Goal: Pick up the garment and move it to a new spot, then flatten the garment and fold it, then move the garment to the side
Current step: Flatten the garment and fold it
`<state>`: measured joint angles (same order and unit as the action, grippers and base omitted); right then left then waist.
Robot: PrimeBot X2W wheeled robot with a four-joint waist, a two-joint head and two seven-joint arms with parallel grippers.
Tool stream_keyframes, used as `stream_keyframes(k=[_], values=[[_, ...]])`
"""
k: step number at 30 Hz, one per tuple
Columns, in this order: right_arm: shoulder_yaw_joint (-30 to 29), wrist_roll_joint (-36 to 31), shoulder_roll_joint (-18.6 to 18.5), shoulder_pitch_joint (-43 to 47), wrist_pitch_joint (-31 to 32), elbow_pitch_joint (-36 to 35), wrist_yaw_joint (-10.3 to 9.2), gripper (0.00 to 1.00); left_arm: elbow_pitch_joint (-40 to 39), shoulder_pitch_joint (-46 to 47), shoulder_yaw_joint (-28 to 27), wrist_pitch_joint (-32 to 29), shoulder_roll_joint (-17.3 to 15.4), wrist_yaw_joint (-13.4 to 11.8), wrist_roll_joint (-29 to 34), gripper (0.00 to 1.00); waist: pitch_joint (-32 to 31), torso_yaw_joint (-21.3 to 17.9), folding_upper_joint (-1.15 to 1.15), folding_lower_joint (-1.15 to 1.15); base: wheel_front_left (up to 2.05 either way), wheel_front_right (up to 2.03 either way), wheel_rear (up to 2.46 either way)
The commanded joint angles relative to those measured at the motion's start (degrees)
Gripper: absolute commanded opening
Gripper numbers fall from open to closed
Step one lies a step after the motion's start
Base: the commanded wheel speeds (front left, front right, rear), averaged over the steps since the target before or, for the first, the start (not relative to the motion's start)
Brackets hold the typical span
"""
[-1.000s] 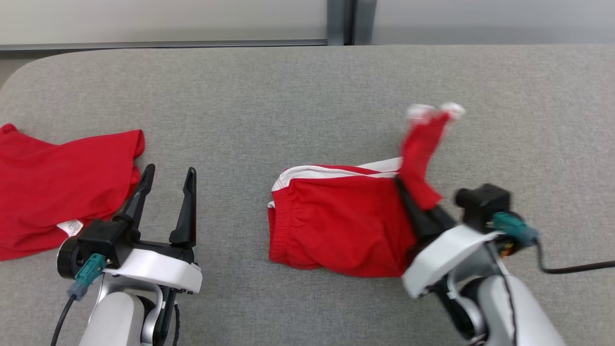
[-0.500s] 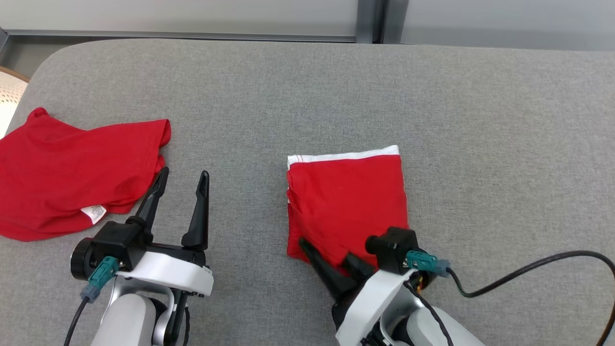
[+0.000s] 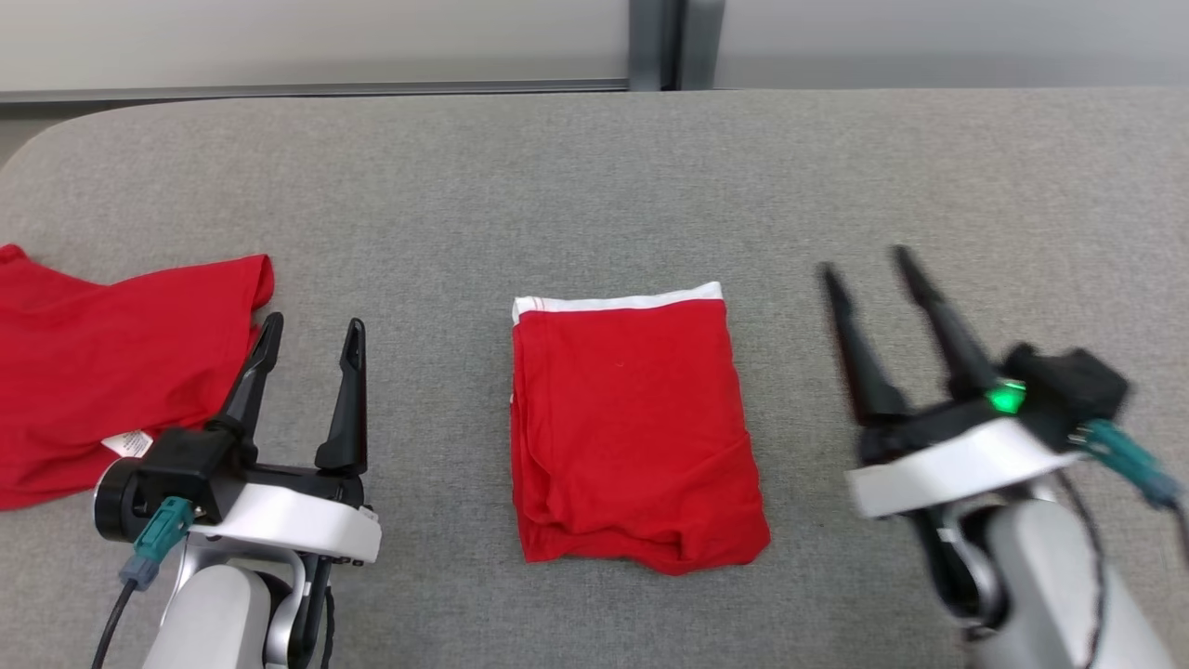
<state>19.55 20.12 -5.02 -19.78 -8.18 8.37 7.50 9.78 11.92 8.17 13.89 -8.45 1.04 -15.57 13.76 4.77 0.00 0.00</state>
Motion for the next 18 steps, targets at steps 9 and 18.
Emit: stream_keyframes(k=[9, 18], values=[[-18.81, -5.61, -1.33, 10.82, 3.76, -7.47, -0.01, 1.0, -1.01, -2.15, -1.67, -0.36, -2.26, -0.89, -0.78, 1.0, -1.99, -2.92, 0.0, 0.0, 0.0, 0.0, 0.0], [-19.42, -7.31, -2.0, 17.07, 7.93, -9.57, -0.02, 1.0, -0.65, -6.29, -1.38, -1.28, -3.33, -0.85, -1.32, 1.0, -9.48, -2.83, 0.0, 0.0, 0.0, 0.0, 0.0]])
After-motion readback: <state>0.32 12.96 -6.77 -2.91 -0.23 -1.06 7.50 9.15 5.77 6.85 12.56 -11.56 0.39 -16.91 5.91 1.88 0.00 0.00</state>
